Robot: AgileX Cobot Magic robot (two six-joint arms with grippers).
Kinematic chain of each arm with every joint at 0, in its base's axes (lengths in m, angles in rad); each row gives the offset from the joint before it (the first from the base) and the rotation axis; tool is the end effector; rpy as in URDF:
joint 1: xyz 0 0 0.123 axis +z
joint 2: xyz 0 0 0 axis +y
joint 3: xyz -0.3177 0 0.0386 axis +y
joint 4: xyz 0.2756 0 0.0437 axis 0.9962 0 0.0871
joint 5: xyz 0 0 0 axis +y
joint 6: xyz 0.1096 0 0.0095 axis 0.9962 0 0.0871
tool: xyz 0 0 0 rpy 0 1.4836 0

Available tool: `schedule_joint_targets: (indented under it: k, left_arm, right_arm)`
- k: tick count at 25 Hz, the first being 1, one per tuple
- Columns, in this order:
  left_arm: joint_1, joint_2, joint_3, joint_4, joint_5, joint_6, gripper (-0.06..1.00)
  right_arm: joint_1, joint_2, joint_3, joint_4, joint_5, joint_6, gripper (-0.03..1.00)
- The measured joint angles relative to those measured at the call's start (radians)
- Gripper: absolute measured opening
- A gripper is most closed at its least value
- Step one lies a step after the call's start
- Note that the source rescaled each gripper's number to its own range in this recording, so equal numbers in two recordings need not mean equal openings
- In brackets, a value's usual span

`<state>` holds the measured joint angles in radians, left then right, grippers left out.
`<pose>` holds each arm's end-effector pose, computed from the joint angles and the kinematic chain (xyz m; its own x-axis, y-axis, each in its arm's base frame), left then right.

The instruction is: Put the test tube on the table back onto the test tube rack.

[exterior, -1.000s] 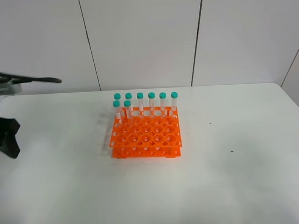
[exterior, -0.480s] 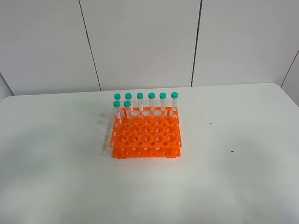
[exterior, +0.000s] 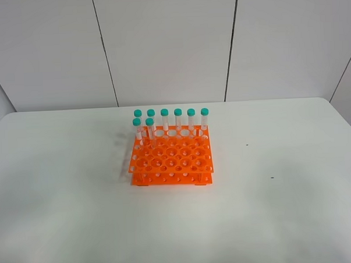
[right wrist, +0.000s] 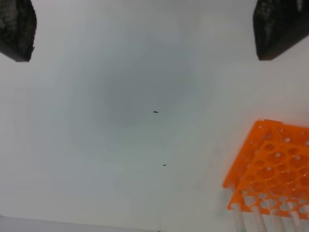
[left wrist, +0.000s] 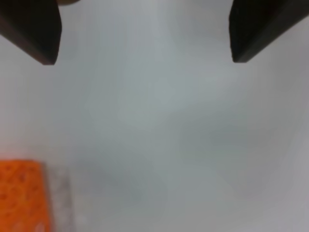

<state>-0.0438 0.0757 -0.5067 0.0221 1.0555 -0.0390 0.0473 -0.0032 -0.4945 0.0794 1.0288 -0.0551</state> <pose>0.0128 0.0016 0.2840 -0.5118 -0.0057 -0.8591 0.0129 0.9998 -0.0143 0.0023 0.0076 0.2835 -0.4262 -0.0342 -0.9040 -0.1145 0.9933 0.0164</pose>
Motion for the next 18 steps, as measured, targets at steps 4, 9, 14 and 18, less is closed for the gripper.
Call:
schedule_joint_targets:
  k: [4, 9, 14, 18]
  left_arm:
    - [-0.003, -0.038, 0.0, 0.0, 0.0, 0.0, 0.99]
    - [-0.003, -0.081, 0.0, 0.0, 0.0, 0.0, 0.99]
    - [-0.003, -0.082, 0.0, 0.0, -0.001, 0.0, 0.99]
    - [-0.003, -0.082, 0.0, 0.0, -0.001, 0.0, 0.99]
  right_arm:
    - [0.0, 0.0, 0.0, 0.0, 0.0, 0.0, 1.0]
    - [0.0, 0.0, 0.0, 0.0, 0.0, 0.0, 1.0]
    - [0.0, 0.0, 0.0, 0.0, 0.0, 0.0, 1.0]
    - [0.0, 0.0, 0.0, 0.0, 0.0, 0.0, 1.0]
